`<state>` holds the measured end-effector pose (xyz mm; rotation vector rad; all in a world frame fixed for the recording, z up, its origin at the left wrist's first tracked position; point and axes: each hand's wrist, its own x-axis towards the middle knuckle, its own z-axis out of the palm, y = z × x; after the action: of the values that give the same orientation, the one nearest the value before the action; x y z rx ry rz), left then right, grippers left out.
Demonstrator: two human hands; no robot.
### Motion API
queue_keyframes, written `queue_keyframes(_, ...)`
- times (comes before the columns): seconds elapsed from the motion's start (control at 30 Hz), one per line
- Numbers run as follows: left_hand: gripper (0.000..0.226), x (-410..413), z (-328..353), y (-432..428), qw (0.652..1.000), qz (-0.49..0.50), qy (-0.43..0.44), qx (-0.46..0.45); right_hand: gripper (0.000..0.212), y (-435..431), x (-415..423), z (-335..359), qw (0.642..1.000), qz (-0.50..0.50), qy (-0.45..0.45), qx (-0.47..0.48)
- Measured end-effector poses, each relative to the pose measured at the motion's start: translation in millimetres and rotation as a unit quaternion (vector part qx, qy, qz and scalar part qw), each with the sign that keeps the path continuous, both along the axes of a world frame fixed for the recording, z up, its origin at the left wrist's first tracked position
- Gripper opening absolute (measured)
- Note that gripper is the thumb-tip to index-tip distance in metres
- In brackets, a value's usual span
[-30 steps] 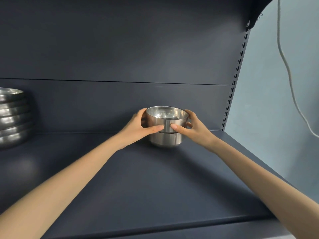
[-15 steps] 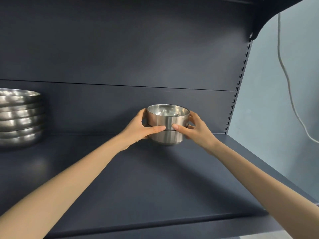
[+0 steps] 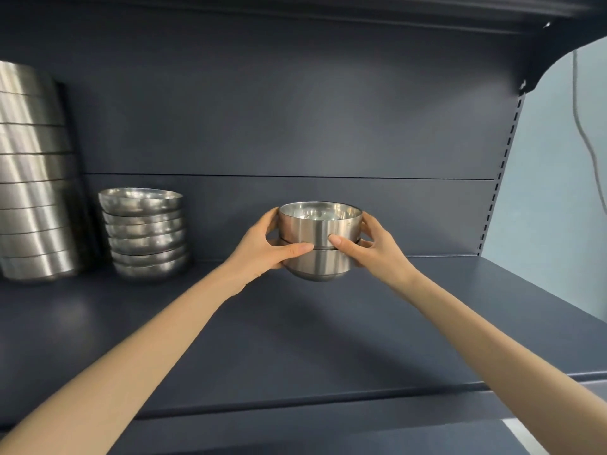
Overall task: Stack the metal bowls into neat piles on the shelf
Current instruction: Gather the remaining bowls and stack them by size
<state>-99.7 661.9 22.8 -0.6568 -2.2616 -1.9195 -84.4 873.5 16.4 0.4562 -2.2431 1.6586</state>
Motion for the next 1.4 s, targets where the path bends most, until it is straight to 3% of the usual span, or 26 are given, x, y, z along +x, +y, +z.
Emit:
queue_keyframes(0.17,0.073,17,-3,-37,1.0,0.012,-0.002,-0.007,0.067,-37,14,-5,1.0,0.009,0.002,-0.009)
queue_keyframes(0.37,0.062,41,-5,-66,0.999,0.031,-0.023,0.001,0.08,-63,25,-6,0.999,0.041,0.005,0.001)
queue_keyframes(0.5,0.086,60,-8,-78,0.998,0.063,-0.032,0.005,0.07,-74,33,-4,0.997,0.07,0.007,0.009)
queue_keyframes(0.93,0.08,115,-24,-108,0.988,0.148,-0.034,0.021,0.085,-109,61,-16,0.992,0.124,-0.024,0.03)
queue_keyframes(1.1,0.065,117,-22,-130,0.989,0.139,-0.037,0.02,0.085,-133,61,-12,0.991,0.132,-0.021,0.027)
queue_keyframes(1.4,0.089,101,-25,-201,0.991,0.122,-0.051,-0.025,0.077,-201,50,-21,0.993,0.113,-0.028,0.026)
